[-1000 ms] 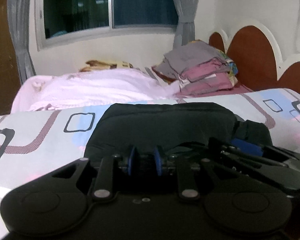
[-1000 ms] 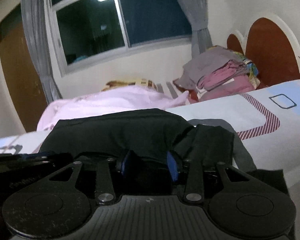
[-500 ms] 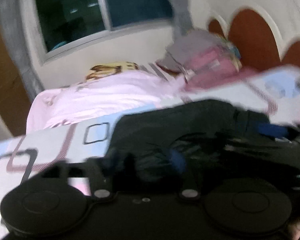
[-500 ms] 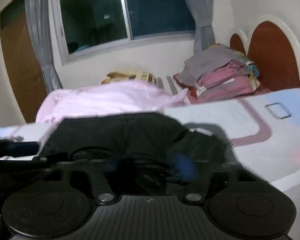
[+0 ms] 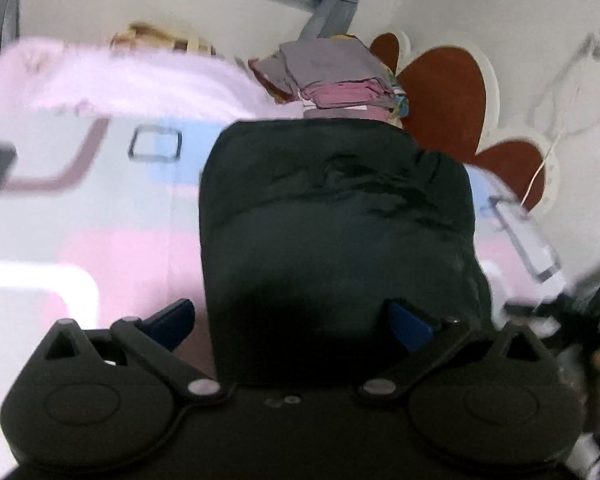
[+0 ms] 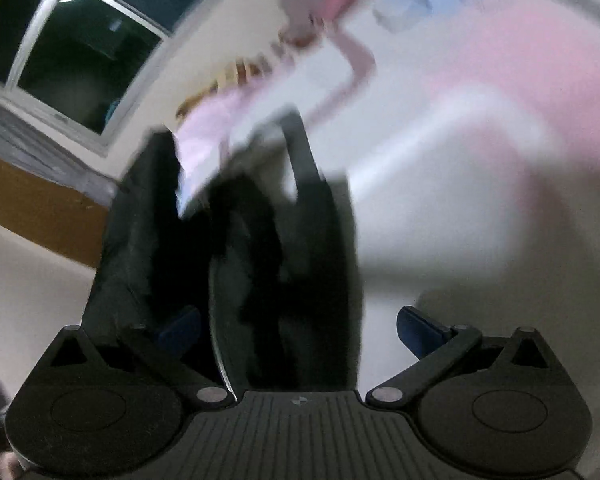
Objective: Fold large clothes
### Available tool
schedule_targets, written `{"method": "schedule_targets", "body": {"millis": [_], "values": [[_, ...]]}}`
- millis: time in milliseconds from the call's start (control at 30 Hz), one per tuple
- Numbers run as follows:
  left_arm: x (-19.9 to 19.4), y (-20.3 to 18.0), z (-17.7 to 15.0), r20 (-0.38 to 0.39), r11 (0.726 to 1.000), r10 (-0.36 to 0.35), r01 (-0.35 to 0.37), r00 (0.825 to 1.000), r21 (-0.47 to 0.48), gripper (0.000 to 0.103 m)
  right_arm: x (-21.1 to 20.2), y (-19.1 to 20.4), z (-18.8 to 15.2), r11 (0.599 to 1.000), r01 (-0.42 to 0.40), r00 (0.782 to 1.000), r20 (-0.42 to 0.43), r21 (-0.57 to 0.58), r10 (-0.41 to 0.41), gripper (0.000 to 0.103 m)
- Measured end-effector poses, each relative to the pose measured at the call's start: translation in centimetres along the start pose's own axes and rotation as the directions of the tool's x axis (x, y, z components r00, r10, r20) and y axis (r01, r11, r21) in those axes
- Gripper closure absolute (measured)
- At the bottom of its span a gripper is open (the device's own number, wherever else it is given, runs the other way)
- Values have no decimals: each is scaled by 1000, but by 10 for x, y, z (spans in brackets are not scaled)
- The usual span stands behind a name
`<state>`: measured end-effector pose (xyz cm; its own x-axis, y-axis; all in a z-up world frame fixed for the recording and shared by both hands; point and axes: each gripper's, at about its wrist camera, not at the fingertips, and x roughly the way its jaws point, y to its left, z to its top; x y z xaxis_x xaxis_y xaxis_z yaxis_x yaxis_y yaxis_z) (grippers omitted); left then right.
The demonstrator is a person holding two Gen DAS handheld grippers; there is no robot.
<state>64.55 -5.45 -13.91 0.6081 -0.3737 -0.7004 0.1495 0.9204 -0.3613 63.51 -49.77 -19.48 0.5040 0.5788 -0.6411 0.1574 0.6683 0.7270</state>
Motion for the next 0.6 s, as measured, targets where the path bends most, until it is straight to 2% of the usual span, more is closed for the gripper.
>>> {"method": "schedule_targets", "body": {"millis": [100,200,267,400,500,600], "values": [[9,9,1,-17,998,-55,55,998,-39,0,9,2,-4,1000,-31,1000,1,3,31,0],[26,17,-4,-46,984,-153,148,987,-97,0,27,17,-10,996,-85,994,-69,-23,83,0],[34,17,-4,-48,984,-164,160,985,-79,0,38,35,-17,994,-54,996,-71,-99,47,0],[35,15,-7,-44,977,-209,207,977,-45,1,57,56,-25,987,-67,994,-99,-148,52,0],[31,16,-7,-37,970,-241,240,970,-28,1,69,69,-33,984,-128,985,-132,-128,111,0],[18,27,-5,-40,962,-273,273,961,-23,5,68,87,-46,979,-148,986,-101,-139,135,0]]}}
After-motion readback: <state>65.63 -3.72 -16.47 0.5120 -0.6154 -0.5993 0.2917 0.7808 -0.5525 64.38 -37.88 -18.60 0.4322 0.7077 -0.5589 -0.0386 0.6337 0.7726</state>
